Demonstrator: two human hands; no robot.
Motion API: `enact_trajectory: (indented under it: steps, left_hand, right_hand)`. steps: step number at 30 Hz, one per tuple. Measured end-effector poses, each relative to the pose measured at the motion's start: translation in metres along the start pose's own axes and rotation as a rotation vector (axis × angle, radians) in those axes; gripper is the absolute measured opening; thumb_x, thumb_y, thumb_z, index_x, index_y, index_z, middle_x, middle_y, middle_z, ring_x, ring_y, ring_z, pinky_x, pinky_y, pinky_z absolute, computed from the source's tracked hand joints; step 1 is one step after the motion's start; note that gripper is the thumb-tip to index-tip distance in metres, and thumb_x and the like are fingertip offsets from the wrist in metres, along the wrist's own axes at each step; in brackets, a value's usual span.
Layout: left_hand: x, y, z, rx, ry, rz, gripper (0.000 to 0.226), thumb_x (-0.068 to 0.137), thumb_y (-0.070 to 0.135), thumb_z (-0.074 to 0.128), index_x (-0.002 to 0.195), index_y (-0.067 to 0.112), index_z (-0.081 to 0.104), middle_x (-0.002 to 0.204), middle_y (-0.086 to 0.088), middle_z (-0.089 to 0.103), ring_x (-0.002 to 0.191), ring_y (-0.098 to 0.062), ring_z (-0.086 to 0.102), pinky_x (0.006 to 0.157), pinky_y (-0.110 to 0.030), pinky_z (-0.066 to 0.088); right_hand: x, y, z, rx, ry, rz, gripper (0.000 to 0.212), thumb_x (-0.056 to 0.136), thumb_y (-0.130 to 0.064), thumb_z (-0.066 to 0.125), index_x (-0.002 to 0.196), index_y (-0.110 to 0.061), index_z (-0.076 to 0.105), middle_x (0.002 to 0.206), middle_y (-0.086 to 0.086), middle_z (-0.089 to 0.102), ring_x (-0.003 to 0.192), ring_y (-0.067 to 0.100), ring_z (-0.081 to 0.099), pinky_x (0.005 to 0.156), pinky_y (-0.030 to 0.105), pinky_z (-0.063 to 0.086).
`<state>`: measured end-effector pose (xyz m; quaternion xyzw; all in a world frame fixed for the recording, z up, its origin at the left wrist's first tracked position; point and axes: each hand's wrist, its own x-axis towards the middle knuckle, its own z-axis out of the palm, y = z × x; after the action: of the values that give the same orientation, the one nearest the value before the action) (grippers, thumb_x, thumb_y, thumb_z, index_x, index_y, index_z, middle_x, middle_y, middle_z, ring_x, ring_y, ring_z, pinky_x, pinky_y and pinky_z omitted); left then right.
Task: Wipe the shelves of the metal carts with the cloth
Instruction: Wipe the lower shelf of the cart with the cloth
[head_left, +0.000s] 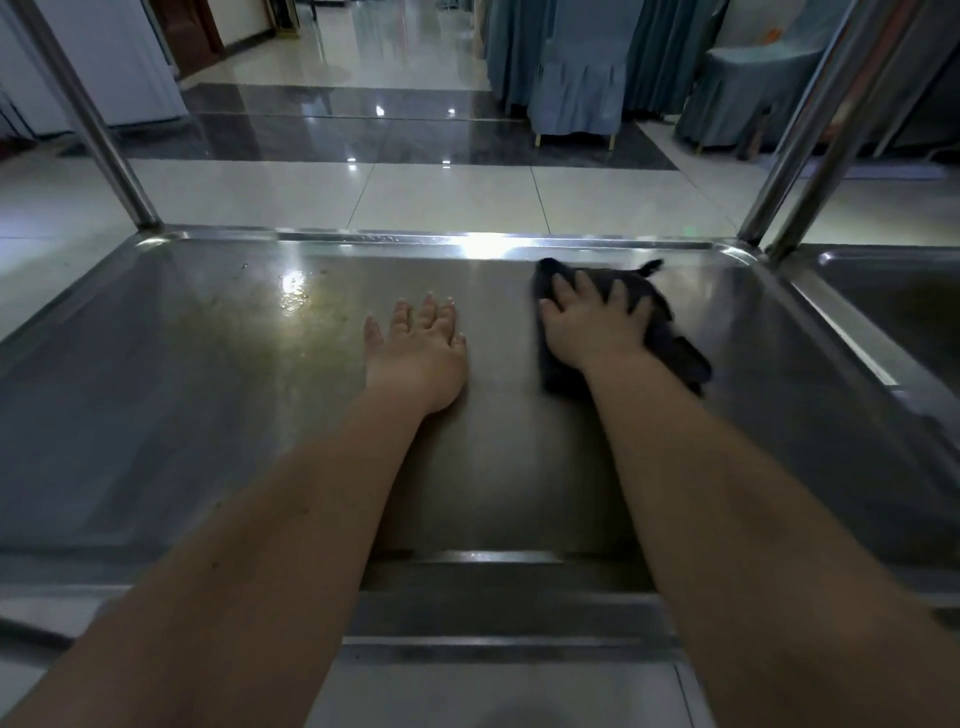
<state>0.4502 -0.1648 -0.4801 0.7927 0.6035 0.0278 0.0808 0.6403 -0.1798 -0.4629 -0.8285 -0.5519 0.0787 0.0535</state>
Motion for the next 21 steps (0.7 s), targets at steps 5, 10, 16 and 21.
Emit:
enact_trajectory:
  steps: [5,10,16,21]
  left_hand:
    - [-0.005,-0.003,-0.004,-0.030,0.001,-0.006,0.056,0.103,0.039,0.015,0.156,0.025,0.005,0.164,0.006,-0.004,0.150,-0.022,-0.005,0.118,-0.054,-0.005]
    - [-0.010,-0.001,-0.003,-0.060,0.004,0.009,0.055,0.103,0.037,0.015,0.156,0.026,0.005,0.164,0.004,-0.004,0.150,-0.023,-0.005,0.117,-0.054,-0.008]
    - [-0.010,-0.002,-0.004,-0.079,0.003,0.013,0.056,0.103,0.037,0.016,0.156,0.024,0.004,0.164,0.002,-0.004,0.150,-0.024,-0.006,0.117,-0.054,-0.008]
    - [-0.023,-0.004,-0.010,-0.198,0.175,0.041,0.058,0.103,0.029,0.024,0.156,0.023,0.003,0.163,0.003,0.012,0.150,-0.018,0.004,0.117,-0.052,-0.010]
  right_hand:
    - [-0.058,-0.065,0.017,0.010,-0.050,-0.209,0.054,0.102,-0.053,0.015,0.154,-0.040,0.008,0.164,-0.010,-0.001,0.150,0.029,-0.009,0.115,0.056,-0.011]
    - [-0.056,0.025,-0.001,-0.029,-0.026,-0.045,0.054,0.101,-0.056,0.018,0.153,-0.044,0.011,0.163,-0.014,0.004,0.150,0.028,0.003,0.118,0.054,0.001]
    - [-0.094,0.136,-0.020,0.013,0.029,0.265,0.053,0.101,-0.054,0.021,0.152,-0.045,0.015,0.163,-0.013,0.007,0.150,0.027,0.005,0.118,0.054,-0.001]
    - [-0.129,0.104,-0.015,0.044,0.003,0.348,0.054,0.101,-0.054,0.018,0.153,-0.043,0.010,0.163,-0.014,0.000,0.150,0.030,-0.005,0.116,0.059,-0.005]
